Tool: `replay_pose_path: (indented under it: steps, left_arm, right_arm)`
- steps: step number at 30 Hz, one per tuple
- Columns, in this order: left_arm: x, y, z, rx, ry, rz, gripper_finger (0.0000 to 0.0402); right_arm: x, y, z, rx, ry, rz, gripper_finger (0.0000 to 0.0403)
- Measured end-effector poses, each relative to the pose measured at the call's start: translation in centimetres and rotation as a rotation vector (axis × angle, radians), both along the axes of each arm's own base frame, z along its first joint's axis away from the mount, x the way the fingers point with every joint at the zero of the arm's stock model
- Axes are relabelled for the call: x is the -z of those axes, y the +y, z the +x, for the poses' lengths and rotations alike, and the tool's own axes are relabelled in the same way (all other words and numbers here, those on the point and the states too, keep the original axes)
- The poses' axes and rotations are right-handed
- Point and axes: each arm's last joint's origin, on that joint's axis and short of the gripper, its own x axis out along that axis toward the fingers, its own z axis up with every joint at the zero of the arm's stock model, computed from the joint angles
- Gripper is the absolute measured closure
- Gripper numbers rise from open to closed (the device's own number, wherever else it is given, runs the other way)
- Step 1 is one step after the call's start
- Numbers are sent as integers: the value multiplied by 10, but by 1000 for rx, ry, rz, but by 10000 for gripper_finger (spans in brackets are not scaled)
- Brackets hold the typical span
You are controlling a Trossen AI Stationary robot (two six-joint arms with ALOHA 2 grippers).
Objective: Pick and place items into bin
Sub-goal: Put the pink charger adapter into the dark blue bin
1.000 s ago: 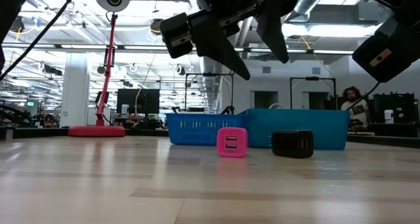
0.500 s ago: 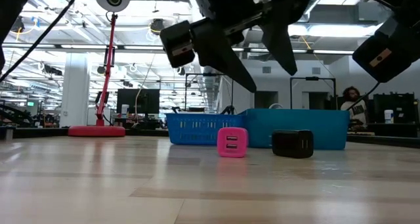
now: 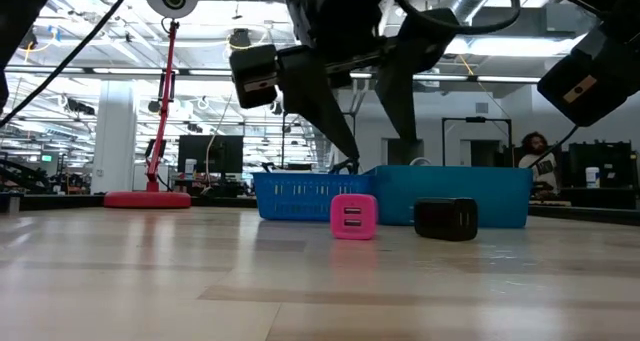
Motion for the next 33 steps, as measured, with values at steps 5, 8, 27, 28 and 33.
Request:
replay_pose_path:
  steps: [5,8,27,28,33]
  left_arm:
    - [0,1,0,-83,10,-1,194]
    - [0,2,0,-189,23,-6,194]
    - [5,24,-8,-764,228,-168,194]
    - [5,24,-8,-777,231,-174,194]
    - [5,24,-8,-818,236,-191,194]
  right_arm:
    - [0,0,0,0,0,0,270]
    - [0,0,0,0,0,0,269]
    - [1,0,-1,0,13,-10,270]
    - [2,0,-1,0,15,-11,269]
    - [2,0,-1,0,15,-11,269]
